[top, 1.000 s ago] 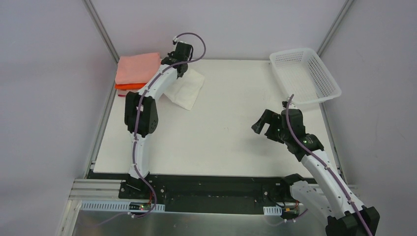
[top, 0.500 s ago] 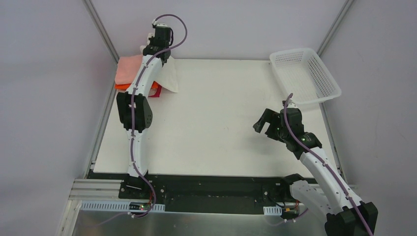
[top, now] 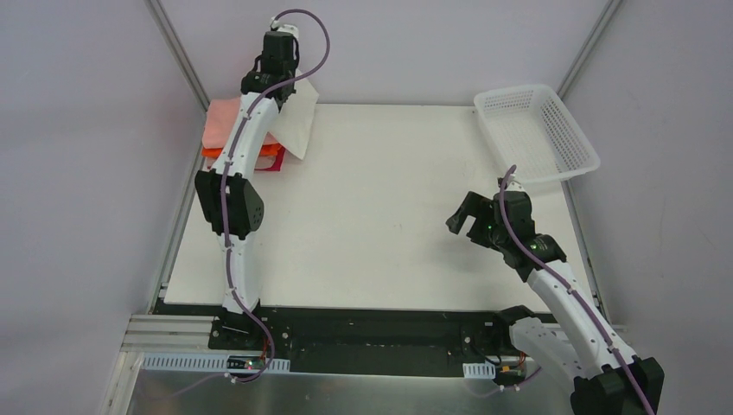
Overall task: Fold and stack the t-shirts
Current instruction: Put the neatly folded tshirt into the corner of the board with the left arm
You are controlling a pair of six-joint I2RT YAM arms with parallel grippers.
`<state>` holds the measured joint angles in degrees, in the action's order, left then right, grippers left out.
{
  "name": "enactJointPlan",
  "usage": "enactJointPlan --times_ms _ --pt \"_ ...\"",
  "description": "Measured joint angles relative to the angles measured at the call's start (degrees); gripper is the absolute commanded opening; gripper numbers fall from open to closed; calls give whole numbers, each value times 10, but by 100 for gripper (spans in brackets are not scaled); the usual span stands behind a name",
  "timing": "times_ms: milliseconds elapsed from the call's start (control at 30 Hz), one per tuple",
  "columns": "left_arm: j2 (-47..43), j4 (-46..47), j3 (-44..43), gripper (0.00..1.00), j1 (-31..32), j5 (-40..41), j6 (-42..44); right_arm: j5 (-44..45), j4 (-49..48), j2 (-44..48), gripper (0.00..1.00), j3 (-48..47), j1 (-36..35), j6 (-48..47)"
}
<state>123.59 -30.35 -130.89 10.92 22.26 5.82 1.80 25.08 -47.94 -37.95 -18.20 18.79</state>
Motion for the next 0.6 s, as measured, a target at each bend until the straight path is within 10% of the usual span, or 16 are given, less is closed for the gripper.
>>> enactJointPlan --times_ms 600 --pt "-14 0 -61 0 -16 -12 89 10 0 0 100 1 2 0"
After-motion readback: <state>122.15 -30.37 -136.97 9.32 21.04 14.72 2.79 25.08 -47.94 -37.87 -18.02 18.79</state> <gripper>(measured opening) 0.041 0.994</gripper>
